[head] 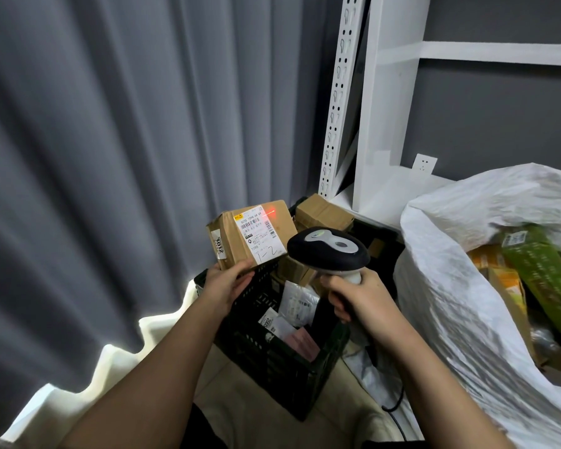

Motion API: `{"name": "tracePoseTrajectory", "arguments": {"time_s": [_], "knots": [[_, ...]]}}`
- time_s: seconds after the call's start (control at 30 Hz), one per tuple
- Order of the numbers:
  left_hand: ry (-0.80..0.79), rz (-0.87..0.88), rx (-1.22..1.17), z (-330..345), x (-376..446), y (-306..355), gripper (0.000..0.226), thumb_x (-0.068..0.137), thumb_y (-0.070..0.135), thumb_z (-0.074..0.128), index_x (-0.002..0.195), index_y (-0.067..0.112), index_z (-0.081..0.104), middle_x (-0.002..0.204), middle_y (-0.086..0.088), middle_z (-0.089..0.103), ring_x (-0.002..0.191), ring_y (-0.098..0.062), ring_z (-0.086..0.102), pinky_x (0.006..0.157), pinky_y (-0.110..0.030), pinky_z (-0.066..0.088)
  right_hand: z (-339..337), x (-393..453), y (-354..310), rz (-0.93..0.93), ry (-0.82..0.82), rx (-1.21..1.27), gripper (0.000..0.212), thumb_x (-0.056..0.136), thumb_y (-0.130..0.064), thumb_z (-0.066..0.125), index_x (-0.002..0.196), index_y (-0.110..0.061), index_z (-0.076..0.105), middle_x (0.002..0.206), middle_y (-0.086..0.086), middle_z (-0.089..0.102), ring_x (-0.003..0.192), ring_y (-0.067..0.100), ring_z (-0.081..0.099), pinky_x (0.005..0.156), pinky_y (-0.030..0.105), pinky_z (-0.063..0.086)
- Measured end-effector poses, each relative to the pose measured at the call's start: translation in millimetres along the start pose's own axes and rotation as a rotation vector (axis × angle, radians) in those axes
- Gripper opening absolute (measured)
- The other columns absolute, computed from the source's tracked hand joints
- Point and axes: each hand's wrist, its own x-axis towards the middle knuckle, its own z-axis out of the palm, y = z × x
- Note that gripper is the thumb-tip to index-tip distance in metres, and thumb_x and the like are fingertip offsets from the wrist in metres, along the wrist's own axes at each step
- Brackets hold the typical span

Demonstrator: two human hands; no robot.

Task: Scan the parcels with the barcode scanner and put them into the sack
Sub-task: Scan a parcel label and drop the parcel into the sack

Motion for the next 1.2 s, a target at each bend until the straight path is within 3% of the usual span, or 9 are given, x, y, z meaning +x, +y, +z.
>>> {"name": "tracePoseTrajectory", "arguments": {"time_s": [0.27,0.43,0.63,0.97,1.2], "knots": [[-0.024,0.002,0.025,-1.9,0.6,0.0,0.048,0.082,0.002,0.071,0.126,0.000,0.051,0.120,-0.020,0.064,0.108,-0.030,0.065,0.101,-0.038,0.048,1.2,-0.5,-1.0,0.012,0.012,0.023,0.009,0.089,-0.004,0.061,0.085,-0.002,0.054,0.048,0.003,0.042,0.040,0.014,0.034,0.043,0.025,0.031],[-0.049,-0.009,0.029,1.5,-5.3,0.7,0.028,0.084,0.001,0.069,0.107,0.005,0.054,0.116,-0.021,0.064,0.109,-0.031,0.064,0.104,-0.039,0.046,4.5,1.8,-1.2,0.017,0.019,0.031,0.011,0.088,-0.005,0.062,0.081,-0.005,0.054,0.049,0.002,0.043,0.041,0.013,0.036,0.043,0.025,0.031],[-0.088,-0.016,0.046,4.0,-10.3,1.4,0.022,0.085,0.000,0.067,0.101,0.007,0.053,0.116,-0.022,0.064,0.111,-0.033,0.063,0.105,-0.039,0.045,13.5,6.8,-2.3,0.045,0.050,0.024,0.023,0.085,-0.005,0.062,0.068,-0.011,0.048,0.047,0.002,0.042,0.040,0.015,0.033,0.043,0.025,0.030],[-0.129,-0.007,0.055,2.6,-10.3,1.4,0.040,0.085,0.001,0.067,0.121,0.002,0.050,0.116,-0.021,0.065,0.103,-0.029,0.066,0.093,-0.034,0.049,21.9,9.7,-3.9,0.026,0.083,0.020,0.024,0.084,-0.006,0.063,0.067,-0.012,0.048,0.047,0.001,0.044,0.040,0.015,0.036,0.043,0.024,0.030],[-0.131,-0.016,0.052,0.1,-8.6,2.0,0.047,0.084,0.002,0.068,0.127,0.000,0.049,0.116,-0.019,0.066,0.102,-0.028,0.067,0.095,-0.034,0.049,19.2,7.0,-4.4,0.021,0.070,-0.014,0.027,0.085,-0.006,0.062,0.063,-0.012,0.047,0.045,-0.001,0.045,0.040,0.014,0.037,0.043,0.024,0.032]]}}
